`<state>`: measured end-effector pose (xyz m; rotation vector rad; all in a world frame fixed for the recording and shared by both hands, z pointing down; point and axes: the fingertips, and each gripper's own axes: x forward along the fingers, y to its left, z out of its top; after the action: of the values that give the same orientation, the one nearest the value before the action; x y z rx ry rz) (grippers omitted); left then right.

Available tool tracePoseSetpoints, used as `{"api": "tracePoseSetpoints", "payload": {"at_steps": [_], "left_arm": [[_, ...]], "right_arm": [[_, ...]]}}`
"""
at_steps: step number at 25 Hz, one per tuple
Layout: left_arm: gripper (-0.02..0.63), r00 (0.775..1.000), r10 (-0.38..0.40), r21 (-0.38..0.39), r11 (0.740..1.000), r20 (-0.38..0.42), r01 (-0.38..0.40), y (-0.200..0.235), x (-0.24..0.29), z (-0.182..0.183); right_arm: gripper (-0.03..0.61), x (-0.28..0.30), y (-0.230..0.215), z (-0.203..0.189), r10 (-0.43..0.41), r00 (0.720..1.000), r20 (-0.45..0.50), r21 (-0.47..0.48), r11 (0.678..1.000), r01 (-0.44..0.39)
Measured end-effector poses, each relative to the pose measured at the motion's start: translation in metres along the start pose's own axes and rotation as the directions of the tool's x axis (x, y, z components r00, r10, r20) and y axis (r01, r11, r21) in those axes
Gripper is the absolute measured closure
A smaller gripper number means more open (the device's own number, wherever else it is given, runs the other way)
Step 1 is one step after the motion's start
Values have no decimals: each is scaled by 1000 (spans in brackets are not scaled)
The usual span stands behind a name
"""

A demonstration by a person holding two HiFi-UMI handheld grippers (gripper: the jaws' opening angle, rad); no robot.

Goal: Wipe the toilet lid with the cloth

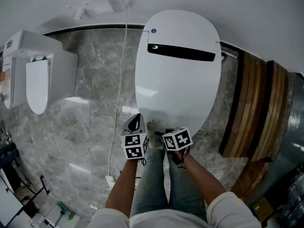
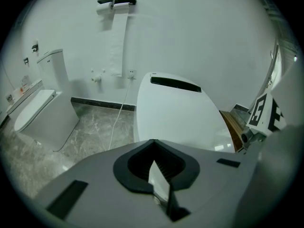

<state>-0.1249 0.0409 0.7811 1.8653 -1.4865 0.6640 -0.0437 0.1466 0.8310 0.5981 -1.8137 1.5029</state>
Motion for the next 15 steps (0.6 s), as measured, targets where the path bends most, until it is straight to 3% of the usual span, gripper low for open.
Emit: {"api": "tracePoseSetpoints", "payload": {"at_steps": [5, 10, 15], "left_arm": [[600, 1000, -11, 12, 1000, -17, 11, -4, 0, -6], [600, 999, -22, 29, 999, -26, 23, -8, 3, -6], [600, 999, -30, 51, 998, -29, 32, -13, 8, -3]], "right_arm": [[486, -45, -52, -23, -28, 999, 39, 125, 992, 23], [486, -100, -115, -46, -127, 988, 90, 248, 963, 101], [486, -117, -140, -51, -169, 978, 119, 281, 951, 130]]}}
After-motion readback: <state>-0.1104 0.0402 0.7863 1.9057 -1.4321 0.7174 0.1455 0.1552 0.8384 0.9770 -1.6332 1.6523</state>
